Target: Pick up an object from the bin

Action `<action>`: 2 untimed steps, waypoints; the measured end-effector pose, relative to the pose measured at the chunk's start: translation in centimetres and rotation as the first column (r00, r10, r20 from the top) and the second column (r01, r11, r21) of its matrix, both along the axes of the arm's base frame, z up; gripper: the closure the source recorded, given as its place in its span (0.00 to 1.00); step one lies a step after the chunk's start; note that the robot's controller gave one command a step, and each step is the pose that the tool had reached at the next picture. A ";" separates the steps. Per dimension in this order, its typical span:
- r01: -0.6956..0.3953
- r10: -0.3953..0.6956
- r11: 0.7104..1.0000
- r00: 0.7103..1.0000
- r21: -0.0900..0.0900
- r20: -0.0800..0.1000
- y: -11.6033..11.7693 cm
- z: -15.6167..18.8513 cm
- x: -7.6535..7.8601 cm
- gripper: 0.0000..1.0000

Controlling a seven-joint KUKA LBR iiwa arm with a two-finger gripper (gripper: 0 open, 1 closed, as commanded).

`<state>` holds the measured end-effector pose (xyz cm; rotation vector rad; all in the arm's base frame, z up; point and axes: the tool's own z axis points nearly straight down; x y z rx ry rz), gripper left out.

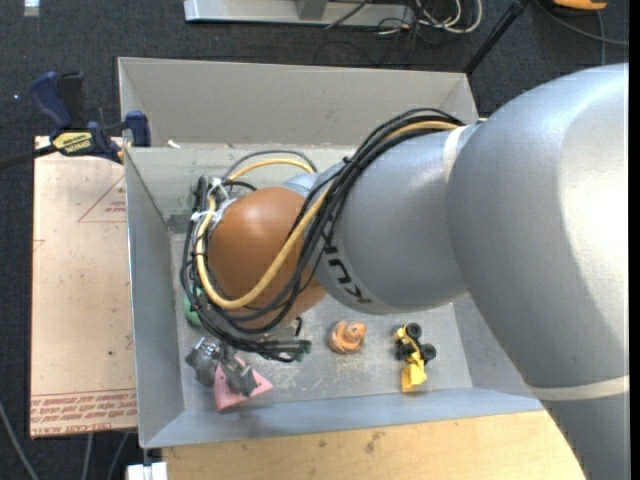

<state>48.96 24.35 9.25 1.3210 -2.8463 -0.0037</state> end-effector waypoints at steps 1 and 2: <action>-0.082 0.082 0.997 0.997 0.003 0.008 -0.7 2.3 -0.1 1.00; -0.042 0.042 0.999 0.999 0.002 0.005 0.1 -1.5 0.5 1.00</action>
Offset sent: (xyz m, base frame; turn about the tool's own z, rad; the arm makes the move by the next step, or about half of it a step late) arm 0.0056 0.0010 -0.0158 -0.0411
